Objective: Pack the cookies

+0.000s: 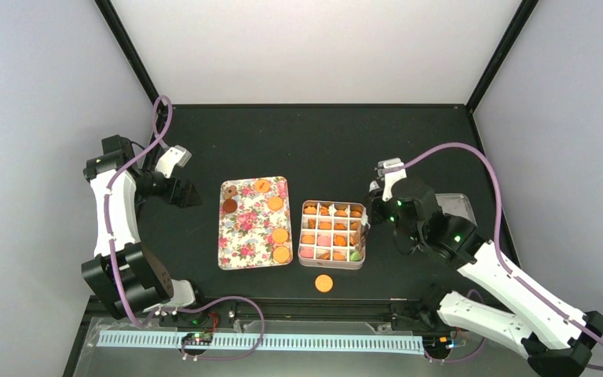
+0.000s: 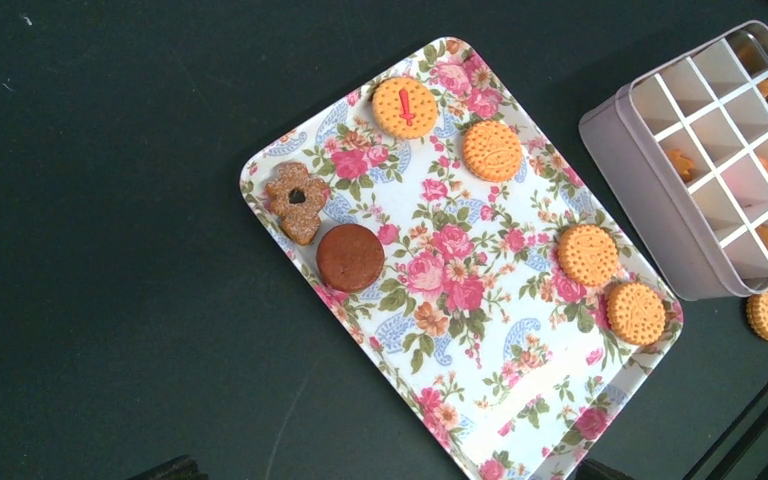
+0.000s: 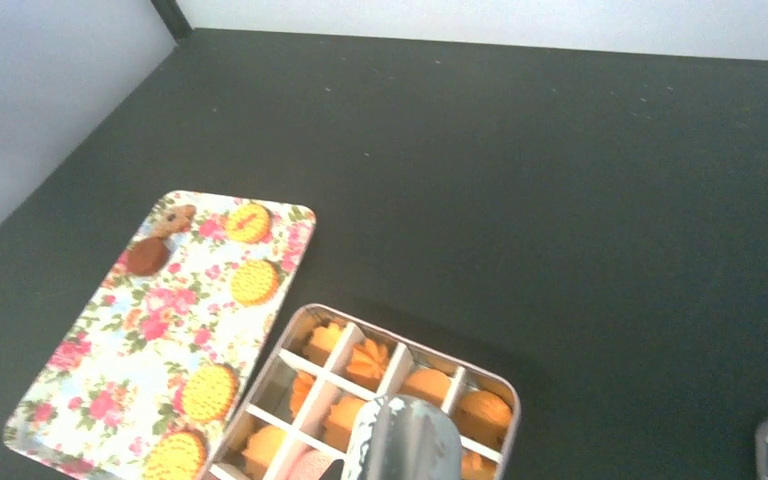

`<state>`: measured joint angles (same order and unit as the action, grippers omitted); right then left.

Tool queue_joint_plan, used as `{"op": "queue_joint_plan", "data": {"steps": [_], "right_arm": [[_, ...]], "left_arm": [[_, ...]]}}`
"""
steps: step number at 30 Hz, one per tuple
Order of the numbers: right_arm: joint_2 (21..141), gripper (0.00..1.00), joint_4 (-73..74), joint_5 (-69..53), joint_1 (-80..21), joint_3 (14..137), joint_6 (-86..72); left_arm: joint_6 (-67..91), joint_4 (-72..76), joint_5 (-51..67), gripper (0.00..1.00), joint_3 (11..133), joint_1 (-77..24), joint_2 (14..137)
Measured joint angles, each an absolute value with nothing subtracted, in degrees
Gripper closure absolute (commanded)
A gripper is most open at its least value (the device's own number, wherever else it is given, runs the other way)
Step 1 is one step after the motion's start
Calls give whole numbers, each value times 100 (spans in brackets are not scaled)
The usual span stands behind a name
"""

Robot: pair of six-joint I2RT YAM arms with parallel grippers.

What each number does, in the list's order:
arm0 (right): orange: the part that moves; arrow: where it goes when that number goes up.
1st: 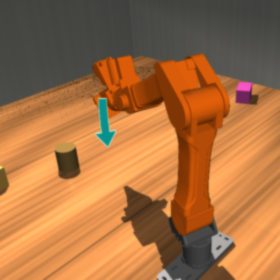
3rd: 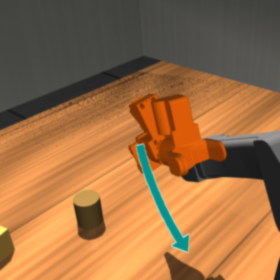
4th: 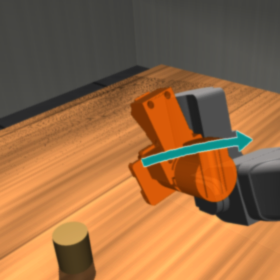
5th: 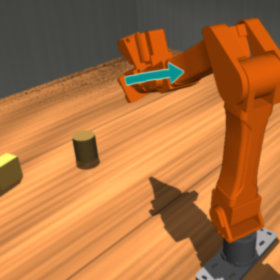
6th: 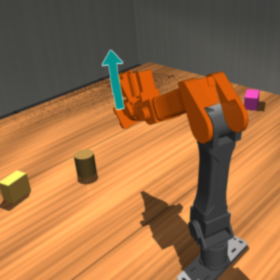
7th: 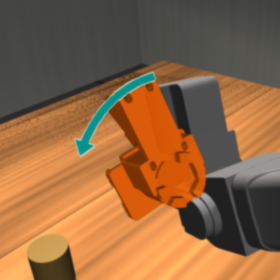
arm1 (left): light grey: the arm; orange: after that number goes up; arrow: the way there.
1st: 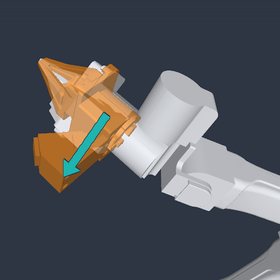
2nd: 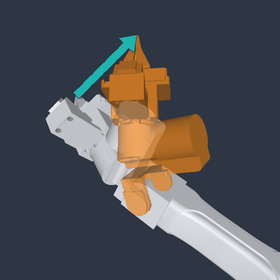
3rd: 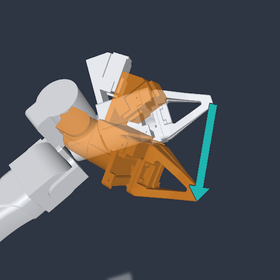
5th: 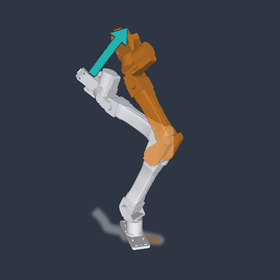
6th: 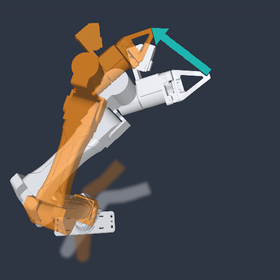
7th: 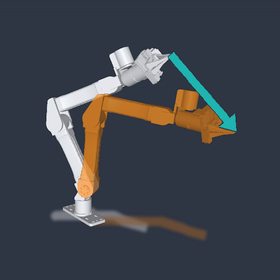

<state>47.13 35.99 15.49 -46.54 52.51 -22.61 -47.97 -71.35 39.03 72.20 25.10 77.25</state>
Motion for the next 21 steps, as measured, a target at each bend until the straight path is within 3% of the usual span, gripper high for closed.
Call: {"op": "queue_joint_plan", "data": {"steps": [5,18,21], "right_arm": [[5570,99,2971,1011,-4652,5841,-2327],[10208,99,1492,-908,-4661,8132,-3726],[10923,92,1496,-963,-4681,8477,-4062]], "left_arm": [[-4786,-7157,3896,1,7220,2510,7741],[-4783,-7111,3575,1,7102,2517,7699],[-4781,-7111,3566,1,7100,2517,7684]]}}
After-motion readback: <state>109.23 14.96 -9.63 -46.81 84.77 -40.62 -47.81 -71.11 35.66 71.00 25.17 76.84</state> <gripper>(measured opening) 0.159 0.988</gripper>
